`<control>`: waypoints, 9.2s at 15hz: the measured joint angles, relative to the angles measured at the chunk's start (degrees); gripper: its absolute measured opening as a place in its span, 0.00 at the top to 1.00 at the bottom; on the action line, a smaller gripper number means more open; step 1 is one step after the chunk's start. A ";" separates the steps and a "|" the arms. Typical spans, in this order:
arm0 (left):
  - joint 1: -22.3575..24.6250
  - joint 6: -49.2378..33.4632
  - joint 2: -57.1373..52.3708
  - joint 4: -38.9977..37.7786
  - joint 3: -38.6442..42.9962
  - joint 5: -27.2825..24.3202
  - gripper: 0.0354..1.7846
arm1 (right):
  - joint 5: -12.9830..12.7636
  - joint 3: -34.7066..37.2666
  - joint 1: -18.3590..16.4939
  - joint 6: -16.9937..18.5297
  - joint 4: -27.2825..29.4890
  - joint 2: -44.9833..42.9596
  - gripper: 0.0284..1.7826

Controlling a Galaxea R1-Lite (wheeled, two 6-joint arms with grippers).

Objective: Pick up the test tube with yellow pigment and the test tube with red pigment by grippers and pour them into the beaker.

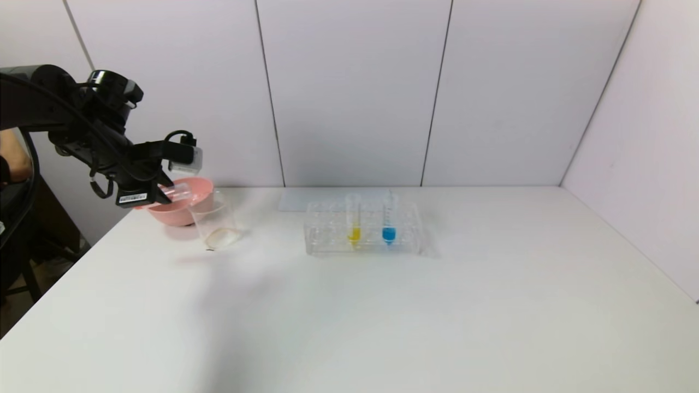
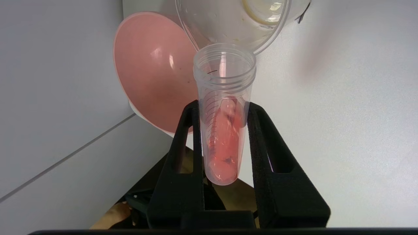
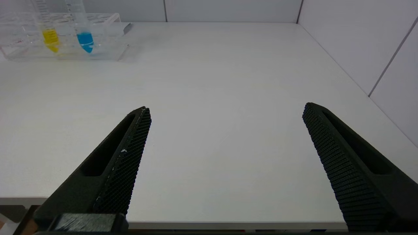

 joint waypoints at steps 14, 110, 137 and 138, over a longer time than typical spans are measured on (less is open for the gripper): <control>-2.22 0.77 1.90 -1.65 -0.48 5.97 0.77 | 0.05 0.00 0.00 0.02 0.00 0.00 0.05; 6.25 -81.99 -6.73 -62.26 28.53 -1.21 0.77 | 0.05 0.00 0.00 0.00 0.00 0.00 0.05; 7.05 -81.38 9.51 -63.88 23.95 -1.82 0.77 | 0.02 0.00 0.00 0.00 0.00 0.00 0.05; 7.08 -81.37 9.56 -63.90 23.92 -1.82 0.77 | 0.02 0.00 0.00 0.02 0.00 0.00 0.05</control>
